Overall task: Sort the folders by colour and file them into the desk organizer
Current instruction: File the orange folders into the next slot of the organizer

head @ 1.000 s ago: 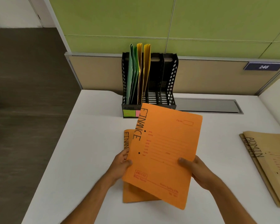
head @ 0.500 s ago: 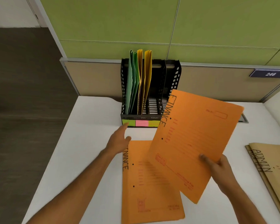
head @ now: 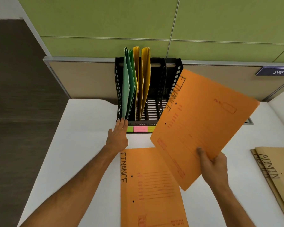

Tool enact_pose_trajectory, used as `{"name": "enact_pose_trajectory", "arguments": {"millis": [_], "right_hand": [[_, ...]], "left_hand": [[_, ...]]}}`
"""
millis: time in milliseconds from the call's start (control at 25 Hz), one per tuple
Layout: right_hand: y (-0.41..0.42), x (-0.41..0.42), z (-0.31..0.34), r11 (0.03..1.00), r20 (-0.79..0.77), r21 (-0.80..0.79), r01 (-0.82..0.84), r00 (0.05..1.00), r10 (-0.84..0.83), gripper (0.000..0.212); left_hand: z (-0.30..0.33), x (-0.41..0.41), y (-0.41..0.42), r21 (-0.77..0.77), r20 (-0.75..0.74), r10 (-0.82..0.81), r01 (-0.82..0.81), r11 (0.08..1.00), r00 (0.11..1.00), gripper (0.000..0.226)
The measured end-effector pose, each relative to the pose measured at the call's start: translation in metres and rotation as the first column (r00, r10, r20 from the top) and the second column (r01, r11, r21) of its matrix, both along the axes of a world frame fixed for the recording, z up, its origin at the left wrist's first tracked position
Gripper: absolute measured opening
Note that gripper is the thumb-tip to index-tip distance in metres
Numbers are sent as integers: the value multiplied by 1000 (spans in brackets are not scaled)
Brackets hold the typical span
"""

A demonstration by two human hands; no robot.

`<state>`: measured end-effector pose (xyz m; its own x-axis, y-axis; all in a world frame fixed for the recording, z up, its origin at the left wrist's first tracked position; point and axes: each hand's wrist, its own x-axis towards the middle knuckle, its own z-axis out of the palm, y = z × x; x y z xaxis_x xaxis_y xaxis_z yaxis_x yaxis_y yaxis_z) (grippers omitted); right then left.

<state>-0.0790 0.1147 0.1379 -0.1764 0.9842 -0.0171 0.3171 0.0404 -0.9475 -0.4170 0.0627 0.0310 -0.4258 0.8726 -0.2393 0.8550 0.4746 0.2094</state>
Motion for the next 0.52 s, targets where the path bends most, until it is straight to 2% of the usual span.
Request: {"name": "enact_pose_trajectory", "arguments": {"millis": [200, 400, 520], "right_hand": [[51, -66, 34, 968, -31, 243, 63, 998, -58, 12], [109, -151, 46, 858, 142, 513, -19, 988, -63, 30], [135, -185, 30, 850, 204, 514, -113, 979, 7, 37]], "left_hand": [[4, -4, 2, -51, 5, -14, 15, 999, 1000, 91], [9, -4, 1, -59, 6, -28, 28, 998, 1000, 92], [11, -5, 0, -42, 20, -26, 27, 999, 999, 91]]}}
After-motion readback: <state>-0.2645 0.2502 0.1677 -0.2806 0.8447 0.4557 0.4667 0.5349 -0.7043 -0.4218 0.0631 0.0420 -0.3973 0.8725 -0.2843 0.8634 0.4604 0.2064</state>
